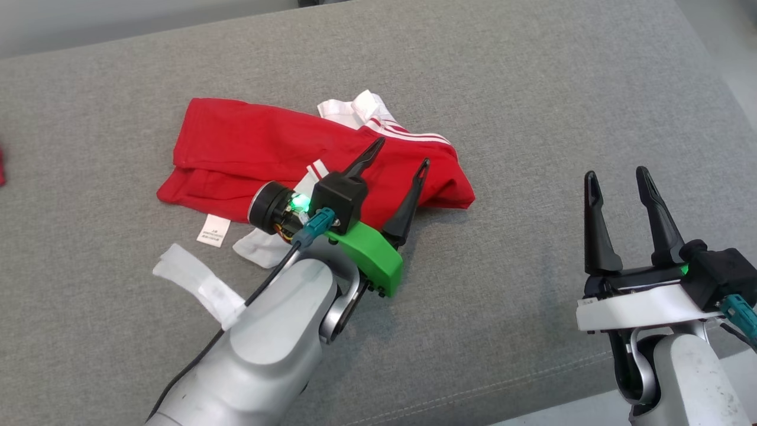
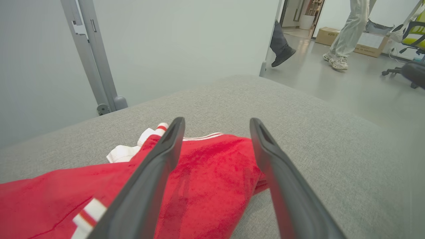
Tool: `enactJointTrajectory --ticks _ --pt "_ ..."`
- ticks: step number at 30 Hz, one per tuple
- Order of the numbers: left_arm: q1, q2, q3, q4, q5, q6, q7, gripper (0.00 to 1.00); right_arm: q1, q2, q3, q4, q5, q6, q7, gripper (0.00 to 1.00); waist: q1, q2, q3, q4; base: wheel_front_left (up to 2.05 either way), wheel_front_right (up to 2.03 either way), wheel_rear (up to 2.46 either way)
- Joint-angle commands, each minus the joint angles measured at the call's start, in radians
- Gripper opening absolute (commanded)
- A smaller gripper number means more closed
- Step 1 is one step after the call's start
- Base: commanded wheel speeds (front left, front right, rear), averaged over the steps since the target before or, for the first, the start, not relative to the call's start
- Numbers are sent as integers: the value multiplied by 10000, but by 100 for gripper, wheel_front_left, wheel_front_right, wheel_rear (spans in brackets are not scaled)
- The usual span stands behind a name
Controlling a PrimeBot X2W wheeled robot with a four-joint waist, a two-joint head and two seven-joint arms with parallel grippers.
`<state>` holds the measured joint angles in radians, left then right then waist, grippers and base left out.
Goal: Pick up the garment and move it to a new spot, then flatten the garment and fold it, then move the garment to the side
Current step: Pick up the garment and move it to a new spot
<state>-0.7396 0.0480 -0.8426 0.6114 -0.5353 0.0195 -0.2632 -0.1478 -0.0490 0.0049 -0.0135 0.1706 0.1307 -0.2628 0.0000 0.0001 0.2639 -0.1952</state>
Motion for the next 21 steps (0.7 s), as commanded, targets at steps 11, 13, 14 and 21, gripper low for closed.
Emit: enactJointTrajectory --ticks 11,13,14,21 --pt "2545 674 2508 -1879 976 484 -13 100 440 -28 -104 177 -511 1 -29 100 0 -1 -1170 1257 0 0 0" --pt "3064 731 2936 -2100 1083 539 -13 100 485 -26 -107 196 -548 1 -29 100 0 -1 -1298 1356 0 0 0" --pt "3303 757 3171 -2213 1160 555 -13 100 519 -26 -130 206 -579 1 -27 100 0 -1 -1360 1404 0 0 0" --pt "4694 817 4446 -2905 1648 697 -12 100 739 -25 -129 234 -716 1 -29 100 0 -1 -1603 1551 0 0 0"
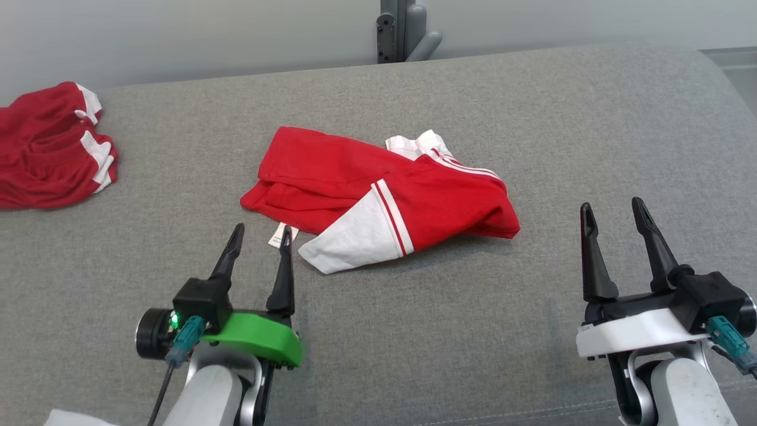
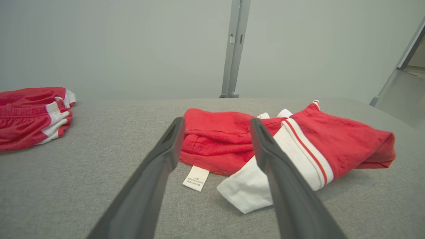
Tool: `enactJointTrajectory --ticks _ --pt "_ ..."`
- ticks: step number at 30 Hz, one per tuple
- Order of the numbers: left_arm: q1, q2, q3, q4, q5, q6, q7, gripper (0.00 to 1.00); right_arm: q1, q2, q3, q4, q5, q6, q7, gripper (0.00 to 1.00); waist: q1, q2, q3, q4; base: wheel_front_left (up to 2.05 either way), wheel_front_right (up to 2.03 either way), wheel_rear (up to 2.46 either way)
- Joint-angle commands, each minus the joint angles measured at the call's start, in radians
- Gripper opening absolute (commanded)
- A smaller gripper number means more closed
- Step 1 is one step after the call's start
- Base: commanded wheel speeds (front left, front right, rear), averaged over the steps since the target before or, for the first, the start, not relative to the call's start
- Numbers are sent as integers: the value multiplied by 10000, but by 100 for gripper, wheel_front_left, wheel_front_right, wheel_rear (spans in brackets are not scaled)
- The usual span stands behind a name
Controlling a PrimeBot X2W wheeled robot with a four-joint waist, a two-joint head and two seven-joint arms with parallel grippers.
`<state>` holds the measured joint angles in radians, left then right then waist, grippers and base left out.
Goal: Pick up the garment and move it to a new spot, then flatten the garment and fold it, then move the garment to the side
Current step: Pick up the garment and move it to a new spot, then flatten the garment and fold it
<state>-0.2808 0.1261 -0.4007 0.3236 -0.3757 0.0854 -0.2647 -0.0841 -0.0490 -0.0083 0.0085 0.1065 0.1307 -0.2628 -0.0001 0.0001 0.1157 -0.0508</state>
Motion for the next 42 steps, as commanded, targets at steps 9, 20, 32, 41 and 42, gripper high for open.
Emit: enactJointTrajectory --ticks 9,20,32,41,42 --pt "1963 -297 1662 -1163 578 -182 1 100 455 -25 200 193 -97 1 -27 100 1 -1 -297 118 0 0 0" --pt "2733 -625 2728 -1582 1089 -589 1 100 557 -27 227 376 91 1 -29 100 1 -1 -470 34 0 0 0" --pt "2710 -736 3026 -1412 1377 -848 2 100 557 -25 287 506 135 1 -27 100 1 -1 -538 31 0 0 0" --pt "2686 -754 3029 -1379 1330 -839 2 100 581 -27 320 562 153 1 -27 100 1 -1 -617 69 0 0 0" --pt "2683 -754 3012 -1384 1304 -820 2 100 585 -27 325 561 154 1 -27 100 1 -1 -624 73 0 0 0"
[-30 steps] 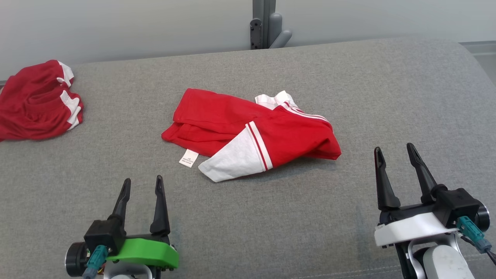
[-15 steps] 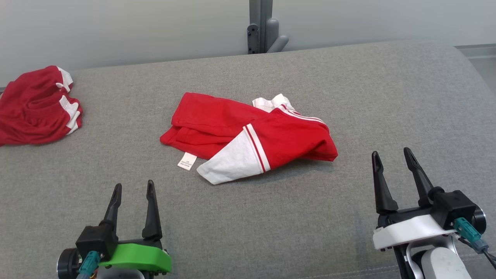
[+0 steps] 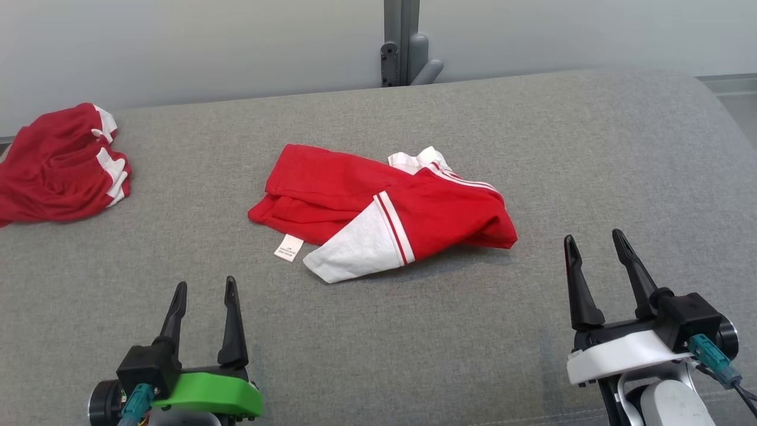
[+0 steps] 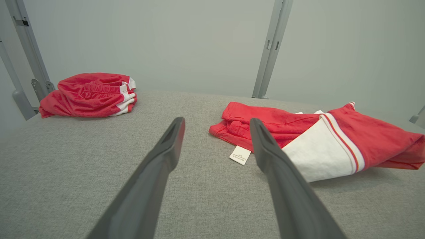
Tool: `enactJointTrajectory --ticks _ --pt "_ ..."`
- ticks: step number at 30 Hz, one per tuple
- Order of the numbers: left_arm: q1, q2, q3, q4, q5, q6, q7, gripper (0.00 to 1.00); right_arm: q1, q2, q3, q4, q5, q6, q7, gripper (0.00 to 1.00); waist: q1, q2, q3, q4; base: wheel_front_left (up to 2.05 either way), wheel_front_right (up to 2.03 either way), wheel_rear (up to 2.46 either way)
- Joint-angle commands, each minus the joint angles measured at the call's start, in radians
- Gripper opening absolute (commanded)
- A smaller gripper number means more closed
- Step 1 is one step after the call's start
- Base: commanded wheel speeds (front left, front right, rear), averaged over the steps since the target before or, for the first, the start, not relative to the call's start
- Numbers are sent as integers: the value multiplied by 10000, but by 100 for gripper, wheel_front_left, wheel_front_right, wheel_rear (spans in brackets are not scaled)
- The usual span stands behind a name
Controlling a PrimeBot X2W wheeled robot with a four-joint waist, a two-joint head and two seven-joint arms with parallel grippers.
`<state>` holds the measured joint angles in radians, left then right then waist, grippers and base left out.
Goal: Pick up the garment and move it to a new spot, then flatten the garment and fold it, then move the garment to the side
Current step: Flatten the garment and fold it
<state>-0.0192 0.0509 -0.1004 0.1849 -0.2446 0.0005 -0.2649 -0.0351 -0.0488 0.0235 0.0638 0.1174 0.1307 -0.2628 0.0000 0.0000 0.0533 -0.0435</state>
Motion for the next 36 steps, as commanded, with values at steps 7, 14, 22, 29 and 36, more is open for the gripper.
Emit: enactJointTrajectory --ticks 7,14,22,29,36 --pt "37 -3 -76 -35 -80 96 4 100 104 -29 29 25 35 1 -27 100 0 0 7 26 0 0 0" --pt "-42 -2 -187 -52 -110 171 4 100 -231 -29 207 198 -185 1 -27 100 0 0 70 103 0 0 0" --pt "-250 0 -441 -92 -163 144 2 100 -1284 -27 740 1052 -659 1 -29 100 0 0 344 472 0 0 0" --pt "-429 2 -720 -137 -306 232 4 100 -2756 -27 1617 2851 -704 1 324 100 0 0 735 1073 0 0 0" --pt "-724 1 -1241 -165 -471 275 4 100 -4242 -30 2345 4628 -931 -1 1122 100 0 0 1147 2035 0 0 0"
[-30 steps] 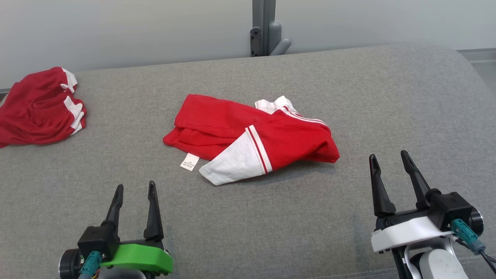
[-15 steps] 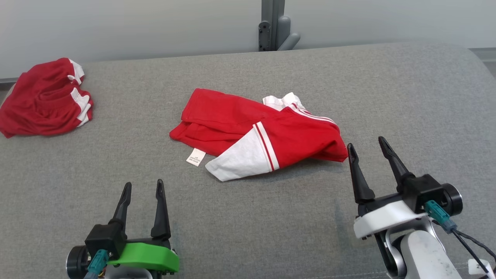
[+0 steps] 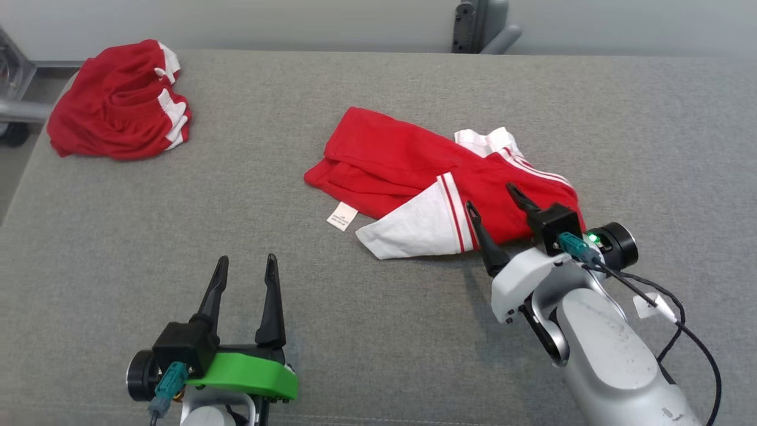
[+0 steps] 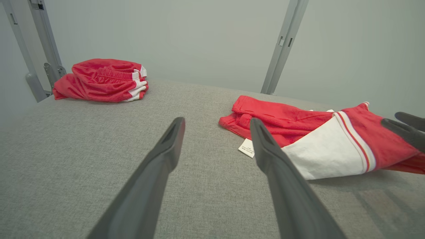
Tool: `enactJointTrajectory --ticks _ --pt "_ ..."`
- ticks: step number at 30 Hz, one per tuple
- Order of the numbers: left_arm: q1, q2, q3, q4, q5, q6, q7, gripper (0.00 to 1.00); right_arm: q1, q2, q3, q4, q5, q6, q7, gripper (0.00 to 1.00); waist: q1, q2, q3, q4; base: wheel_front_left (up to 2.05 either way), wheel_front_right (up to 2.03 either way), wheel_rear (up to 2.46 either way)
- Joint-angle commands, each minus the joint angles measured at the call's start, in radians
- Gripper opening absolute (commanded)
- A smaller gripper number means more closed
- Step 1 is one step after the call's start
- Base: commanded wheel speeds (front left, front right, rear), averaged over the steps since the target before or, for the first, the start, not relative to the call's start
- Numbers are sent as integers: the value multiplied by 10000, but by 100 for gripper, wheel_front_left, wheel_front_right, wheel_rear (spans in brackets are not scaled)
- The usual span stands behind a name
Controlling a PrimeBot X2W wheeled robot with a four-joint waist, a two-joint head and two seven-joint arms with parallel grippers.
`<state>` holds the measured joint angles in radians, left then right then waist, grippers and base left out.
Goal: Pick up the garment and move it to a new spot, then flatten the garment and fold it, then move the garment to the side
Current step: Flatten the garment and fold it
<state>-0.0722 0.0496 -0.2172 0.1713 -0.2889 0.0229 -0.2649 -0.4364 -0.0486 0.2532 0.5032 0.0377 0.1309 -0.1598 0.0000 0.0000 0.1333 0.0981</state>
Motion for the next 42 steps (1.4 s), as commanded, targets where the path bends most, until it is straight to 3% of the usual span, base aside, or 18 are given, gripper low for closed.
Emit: enactJointTrajectory --ticks 1,10,15,16,19,20,27,36,42 --pt "-240 18 -169 -38 -67 52 4 100 -424 -38 30 493 -202 -4 219 100 0 0 403 785 0 0 0" --pt "-362 15 -643 -70 -389 213 2 100 -1490 -35 -373 2049 -1221 -4 1235 100 0 0 648 1788 0 0 0" --pt "-251 16 -733 -58 -496 300 4 100 -1742 -48 -657 2430 -2016 -6 1774 97 0 0 585 1986 0 0 0" --pt "-225 14 -745 -61 -512 317 4 100 -1693 -43 -785 2489 -2189 -6 1915 45 0 0 564 1992 0 0 0" --pt "-119 14 -750 -70 -532 372 2 100 -1520 -37 -1018 2484 -2471 -6 2209 18 0 0 485 1941 0 0 0" --pt "-82 16 -743 -65 -540 373 2 100 -1455 -35 -1038 2464 -2509 -6 2261 0 0 0 464 1908 0 0 0" --pt "-14 16 -705 -8 -364 274 4 100 -1172 -40 -859 2001 -2202 -8 2333 0 0 0 310 1433 0 0 0" --pt "34 17 -613 82 -127 145 4 100 -1177 -34 -967 472 -1256 -8 891 0 0 0 16 662 0 0 0" --pt "169 17 -493 122 76 70 4 100 -319 -39 -1479 -699 -760 -9 -78 0 0 0 -148 77 0 0 0"
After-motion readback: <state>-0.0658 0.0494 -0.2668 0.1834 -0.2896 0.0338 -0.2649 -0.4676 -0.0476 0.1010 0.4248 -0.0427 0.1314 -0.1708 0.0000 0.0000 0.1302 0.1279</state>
